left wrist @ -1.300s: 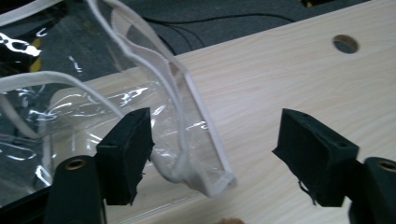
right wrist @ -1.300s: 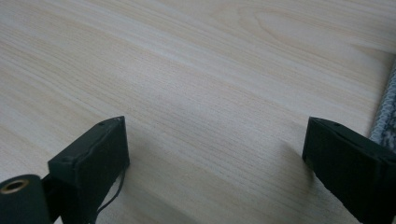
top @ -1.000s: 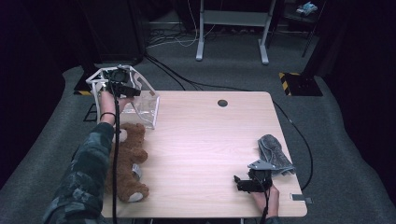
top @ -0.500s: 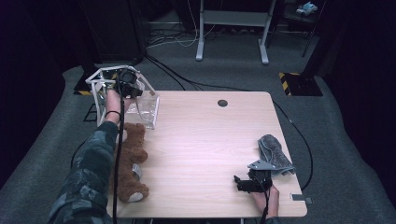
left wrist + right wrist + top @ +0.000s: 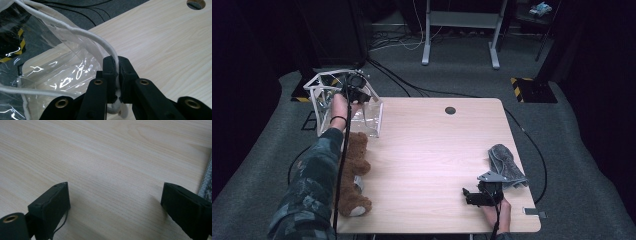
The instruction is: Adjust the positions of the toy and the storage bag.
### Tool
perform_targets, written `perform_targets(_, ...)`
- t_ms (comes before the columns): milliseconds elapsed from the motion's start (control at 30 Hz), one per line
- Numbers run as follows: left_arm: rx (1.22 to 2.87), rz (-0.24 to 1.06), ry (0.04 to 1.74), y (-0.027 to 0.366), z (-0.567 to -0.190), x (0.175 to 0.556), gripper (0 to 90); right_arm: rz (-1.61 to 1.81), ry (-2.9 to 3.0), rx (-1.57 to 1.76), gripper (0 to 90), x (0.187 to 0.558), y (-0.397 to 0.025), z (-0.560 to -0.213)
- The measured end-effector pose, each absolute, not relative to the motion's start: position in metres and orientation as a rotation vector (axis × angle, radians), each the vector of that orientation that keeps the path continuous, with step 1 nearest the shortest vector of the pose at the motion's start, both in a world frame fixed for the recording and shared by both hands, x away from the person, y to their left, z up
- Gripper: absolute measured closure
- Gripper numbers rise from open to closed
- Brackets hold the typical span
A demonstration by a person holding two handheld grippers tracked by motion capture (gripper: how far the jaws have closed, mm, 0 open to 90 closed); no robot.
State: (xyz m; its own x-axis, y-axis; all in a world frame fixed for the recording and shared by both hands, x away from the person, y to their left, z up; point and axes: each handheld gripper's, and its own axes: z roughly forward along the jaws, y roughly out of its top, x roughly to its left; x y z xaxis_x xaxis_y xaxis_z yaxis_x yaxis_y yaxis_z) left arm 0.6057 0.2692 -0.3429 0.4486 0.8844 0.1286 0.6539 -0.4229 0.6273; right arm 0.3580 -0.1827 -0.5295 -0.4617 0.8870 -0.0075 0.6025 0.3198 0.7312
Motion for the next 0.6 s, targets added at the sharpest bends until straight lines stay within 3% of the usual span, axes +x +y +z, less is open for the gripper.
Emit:
perform_targets(333, 2.208, 0.591, 1.238, 0.261, -0.341, 0.605, 85.1, 0.941, 2.181, 1.319, 7.6, 0.358, -0.183, -0.53)
perform_targets(600, 2.232, 0.545, 1.143, 0.223, -0.341, 0.601, 85.0, 0.939, 2.178, 1.324, 7.8, 0.358, -0.183, -0.529)
